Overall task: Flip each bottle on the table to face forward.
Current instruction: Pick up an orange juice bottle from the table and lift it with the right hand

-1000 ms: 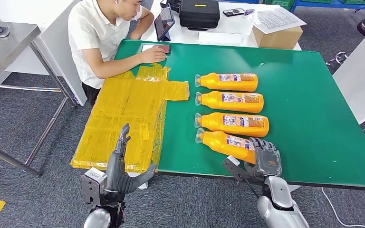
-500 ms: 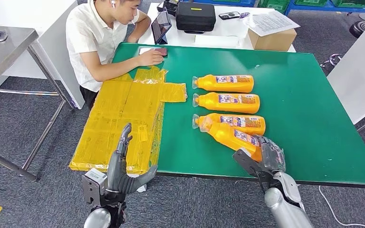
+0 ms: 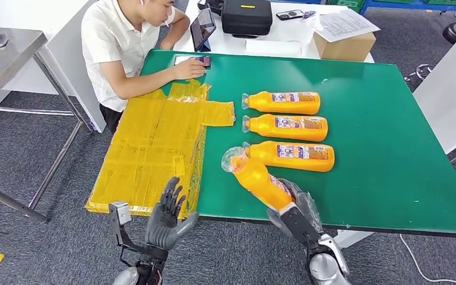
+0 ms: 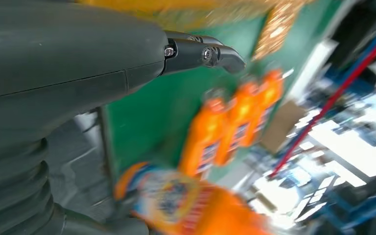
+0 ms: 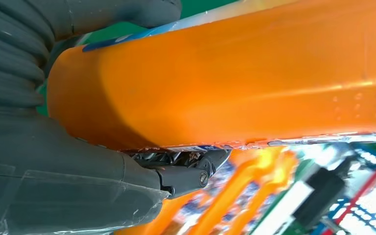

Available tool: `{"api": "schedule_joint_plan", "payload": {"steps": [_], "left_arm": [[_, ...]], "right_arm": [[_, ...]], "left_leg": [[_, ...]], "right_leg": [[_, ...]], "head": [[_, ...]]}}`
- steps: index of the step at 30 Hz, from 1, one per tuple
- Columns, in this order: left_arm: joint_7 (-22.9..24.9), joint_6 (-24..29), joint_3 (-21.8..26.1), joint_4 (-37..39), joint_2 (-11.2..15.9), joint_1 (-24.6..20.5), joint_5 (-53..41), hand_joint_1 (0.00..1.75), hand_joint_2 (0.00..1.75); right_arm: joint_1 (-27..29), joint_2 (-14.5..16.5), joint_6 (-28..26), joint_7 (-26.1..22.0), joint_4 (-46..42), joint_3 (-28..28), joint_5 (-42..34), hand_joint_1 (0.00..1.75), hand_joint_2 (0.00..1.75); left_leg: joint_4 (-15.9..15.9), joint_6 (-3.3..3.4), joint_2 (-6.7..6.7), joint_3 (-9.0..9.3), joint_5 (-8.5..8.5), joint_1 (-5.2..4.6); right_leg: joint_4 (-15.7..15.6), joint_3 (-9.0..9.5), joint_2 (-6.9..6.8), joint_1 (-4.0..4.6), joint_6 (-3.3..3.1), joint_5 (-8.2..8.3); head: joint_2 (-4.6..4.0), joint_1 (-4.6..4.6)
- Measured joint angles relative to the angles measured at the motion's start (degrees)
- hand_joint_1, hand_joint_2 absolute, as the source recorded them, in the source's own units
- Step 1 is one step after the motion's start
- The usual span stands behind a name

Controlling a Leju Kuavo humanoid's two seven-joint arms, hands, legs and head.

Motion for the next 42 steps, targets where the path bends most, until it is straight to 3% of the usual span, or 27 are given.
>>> {"api": "schedule_joint_plan", "payload": {"steps": [8,17,33,34,37,38,39,40,42], "left_arm": [[0.1,-2.5,-4.5,6.5,1.6,-3.6,0.6,0.0,1.75],[-0.8,-4.2,-5.9,5.2,1.7,-5.3,-2.8,0.0,1.75],[0.2,-4.3,-5.6,3.9,0.9,-6.6,-0.4,0.0,1.75],[0.3,-4.4,-5.6,3.9,0.9,-6.6,-0.4,0.17,1.75],[0.6,-4.4,-5.6,3.8,0.9,-6.7,-0.6,1.48,1.75],[0.8,-4.4,-5.6,3.9,0.9,-6.7,-0.8,1.75,1.75],[0.9,-4.2,-5.7,3.9,0.9,-6.9,-1.1,1.75,1.75],[1.0,-3.8,-5.7,4.2,0.9,-7.1,-1.5,1.75,1.75],[0.9,-3.0,-5.8,4.9,0.9,-7.8,-1.9,1.75,1.75]], "right_arm": [[-0.8,2.6,2.6,-1.8,-0.6,5.5,-1.9,1.7,1.75],[-2.8,4.1,6.6,-1.2,3.2,12.4,-2.6,1.75,1.75],[-5.1,6.1,7.9,-1.4,9.5,19.4,-2.5,1.73,1.75],[-5.3,6.2,7.9,-1.4,9.8,19.5,-2.6,1.74,1.75],[-5.6,6.4,7.4,-1.4,10.4,19.8,-2.6,1.71,1.75],[-5.7,6.4,6.8,-1.4,10.6,19.9,-2.5,1.7,1.75],[-5.8,6.5,6.2,-1.4,10.8,20.0,-2.2,1.68,1.75],[-5.9,6.6,5.4,-1.4,10.9,20.1,-1.8,1.53,1.75],[-6.3,6.7,4.3,-1.1,11.2,20.4,-1.3,0.74,1.75]], "left_leg": [[0.0,0.02,-0.07,-0.35,0.01,-0.03],[0.0,0.02,-0.11,-0.47,0.01,-0.03],[0.0,0.02,-0.11,-0.54,0.01,-0.03],[0.0,0.02,-0.11,-0.54,0.01,-0.03],[0.0,0.02,-0.11,-0.55,0.01,-0.03],[0.0,0.02,-0.12,-0.56,0.01,-0.03],[0.0,0.02,-0.12,-0.56,0.01,-0.03],[0.0,0.02,-0.12,-0.56,0.01,-0.04],[0.0,0.02,-0.12,-0.56,0.02,-0.03]], "right_leg": [[0.0,-0.32,-0.07,-0.03,0.01,-0.01],[0.0,-0.41,-0.11,-0.04,0.01,-0.03],[0.0,-0.5,-0.12,-0.03,0.01,-0.03],[0.0,-0.5,-0.12,-0.03,0.01,-0.03],[0.0,-0.51,-0.12,-0.04,0.01,-0.03],[0.0,-0.51,-0.12,-0.04,0.01,-0.03],[0.0,-0.51,-0.12,-0.04,0.01,-0.03],[0.0,-0.51,-0.12,-0.04,0.01,-0.03],[0.0,-0.51,-0.12,-0.04,0.01,-0.03]], "head": [[0.0,-0.01],[0.0,0.01],[0.0,0.0],[0.0,0.0],[0.0,0.0],[0.0,0.0],[0.0,0.0],[0.0,0.0],[0.0,0.0]]}}
